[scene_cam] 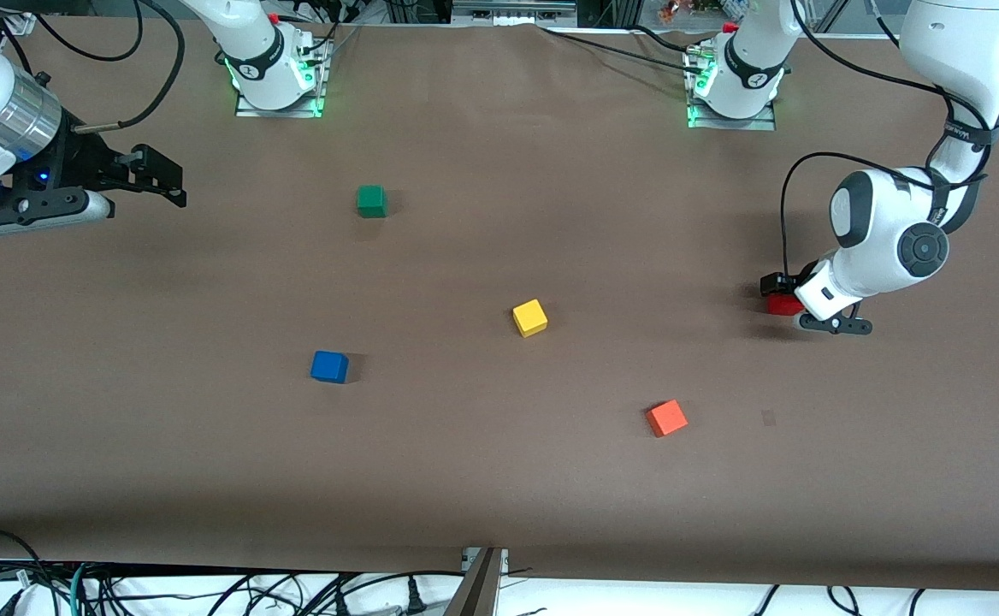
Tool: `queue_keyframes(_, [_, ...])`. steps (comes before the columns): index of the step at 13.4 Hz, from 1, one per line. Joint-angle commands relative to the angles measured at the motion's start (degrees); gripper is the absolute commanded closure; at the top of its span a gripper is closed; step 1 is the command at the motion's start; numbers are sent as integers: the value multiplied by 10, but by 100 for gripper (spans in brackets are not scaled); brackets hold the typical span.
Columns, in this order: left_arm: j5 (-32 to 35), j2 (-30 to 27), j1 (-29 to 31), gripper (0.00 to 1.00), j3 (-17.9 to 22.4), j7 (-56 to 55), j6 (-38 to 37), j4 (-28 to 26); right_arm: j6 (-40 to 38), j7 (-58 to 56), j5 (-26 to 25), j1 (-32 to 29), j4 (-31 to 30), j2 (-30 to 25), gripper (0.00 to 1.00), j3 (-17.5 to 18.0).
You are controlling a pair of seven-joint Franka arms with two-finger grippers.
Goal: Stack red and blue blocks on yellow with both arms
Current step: 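Reach the left gripper down to the red block and grasp it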
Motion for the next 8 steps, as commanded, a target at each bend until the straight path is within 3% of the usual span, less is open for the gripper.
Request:
queue_keyframes(1, [11, -20, 4, 63, -2, 13, 2, -18, -8, 0, 0, -2, 4, 0, 0, 0])
queue_keyframes(3, [11, -19, 4, 89, -3, 13, 0, -18, -6, 0, 0, -2, 5, 0, 0, 0])
queue_keyframes(4, [11, -20, 4, 94, -3, 12, -4, -16, -6, 0, 0, -2, 5, 0, 0, 0])
queue_keyframes(6, [11, -27, 2, 96, -6, 11, -15, -6, -7, 0, 0, -2, 5, 0, 0, 0])
queue_keyframes(8, [10, -38, -3, 96, -36, 3, -68, 54, -4, 0, 0, -2, 6, 0, 0, 0])
